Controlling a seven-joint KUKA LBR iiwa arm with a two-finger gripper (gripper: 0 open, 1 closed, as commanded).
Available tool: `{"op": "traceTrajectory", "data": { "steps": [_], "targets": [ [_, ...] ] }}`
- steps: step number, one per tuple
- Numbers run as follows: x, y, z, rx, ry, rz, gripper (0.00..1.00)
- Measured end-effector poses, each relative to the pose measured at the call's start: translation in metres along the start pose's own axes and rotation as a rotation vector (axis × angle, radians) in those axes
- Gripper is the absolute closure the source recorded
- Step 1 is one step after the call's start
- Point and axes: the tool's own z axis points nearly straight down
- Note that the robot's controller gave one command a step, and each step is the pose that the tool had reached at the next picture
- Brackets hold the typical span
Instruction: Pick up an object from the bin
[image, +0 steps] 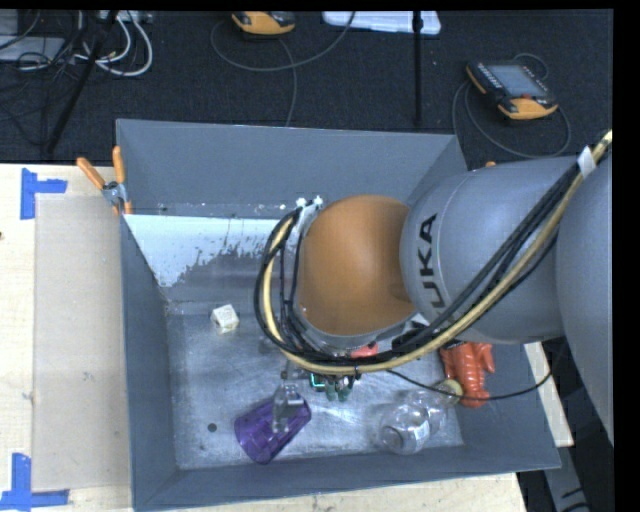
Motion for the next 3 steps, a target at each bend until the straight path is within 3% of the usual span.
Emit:
{"op": "traceTrajectory", "data": {
  "steps": [1, 2, 3],
  "targets": [
    [0.0, -0.001, 0.0, 0.0, 0.0, 0.002, 0.0],
    [0.006, -0.014, 0.02, -0.003, -0.01, -0.097, 0.0],
    [0.015, -0.036, 0.054, 0.001, 0.002, -0.384, 0.0]
  ]
}}
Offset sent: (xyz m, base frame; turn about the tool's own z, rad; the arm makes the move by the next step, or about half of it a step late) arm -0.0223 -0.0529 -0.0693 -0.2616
